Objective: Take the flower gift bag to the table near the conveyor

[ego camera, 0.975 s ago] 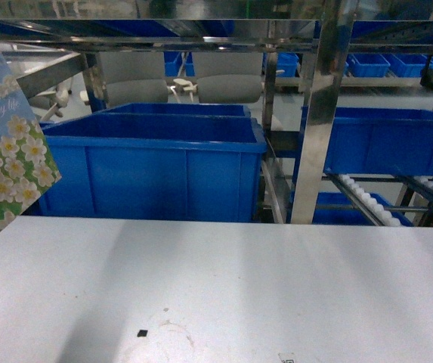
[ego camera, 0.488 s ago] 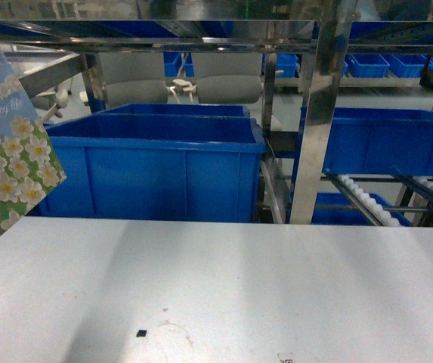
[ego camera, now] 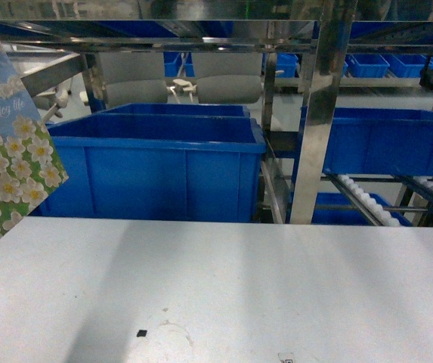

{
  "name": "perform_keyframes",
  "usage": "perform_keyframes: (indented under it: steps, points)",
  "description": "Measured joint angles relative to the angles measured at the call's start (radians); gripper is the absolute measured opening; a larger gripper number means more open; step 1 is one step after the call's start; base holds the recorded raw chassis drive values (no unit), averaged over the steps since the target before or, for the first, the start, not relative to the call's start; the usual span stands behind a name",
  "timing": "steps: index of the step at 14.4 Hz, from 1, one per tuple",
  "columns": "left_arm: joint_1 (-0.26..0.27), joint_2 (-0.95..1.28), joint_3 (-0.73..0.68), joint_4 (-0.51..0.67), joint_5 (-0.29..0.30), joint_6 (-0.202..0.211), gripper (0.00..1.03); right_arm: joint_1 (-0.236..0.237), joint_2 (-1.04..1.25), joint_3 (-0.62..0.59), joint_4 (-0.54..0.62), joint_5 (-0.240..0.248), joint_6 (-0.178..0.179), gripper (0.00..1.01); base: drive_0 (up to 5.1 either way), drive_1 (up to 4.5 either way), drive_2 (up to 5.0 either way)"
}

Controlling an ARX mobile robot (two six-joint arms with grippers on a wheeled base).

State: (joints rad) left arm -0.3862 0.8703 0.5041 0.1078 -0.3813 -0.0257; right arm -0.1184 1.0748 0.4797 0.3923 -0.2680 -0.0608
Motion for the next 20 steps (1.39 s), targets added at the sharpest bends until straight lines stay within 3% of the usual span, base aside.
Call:
perform_keyframes:
  steps: [2,7,10,17,20]
  points:
    - [0.000,0.000,0.000,0.000,0.000,0.000,0.02,-0.043,0.145,-0.010,0.065,-0.019,-0.016,0.02,0.0,0.00,0.0]
    - [0.000,0.000,0.000,0.000,0.000,0.000,0.02,-0.132,0.366,-0.096,0.171,-0.041,-0.129,0.02,0.0,0.00,0.0]
    - [0.000,0.000,0.000,0.000,0.000,0.000,0.02,-0.186,0.446,-0.102,0.193,-0.050,-0.169,0.02,0.0,0.00,0.0]
    - [0.000,0.000,0.000,0.000,0.000,0.000,0.02,-0.254,0.535,-0.114,0.223,-0.081,-0.222,0.02,0.0,0.00,0.0]
    - [0.000,0.000,0.000,0.000,0.000,0.000,0.02,-0.253,0.531,-0.139,0.213,-0.092,-0.234,0.03,0.0,0.00,0.0]
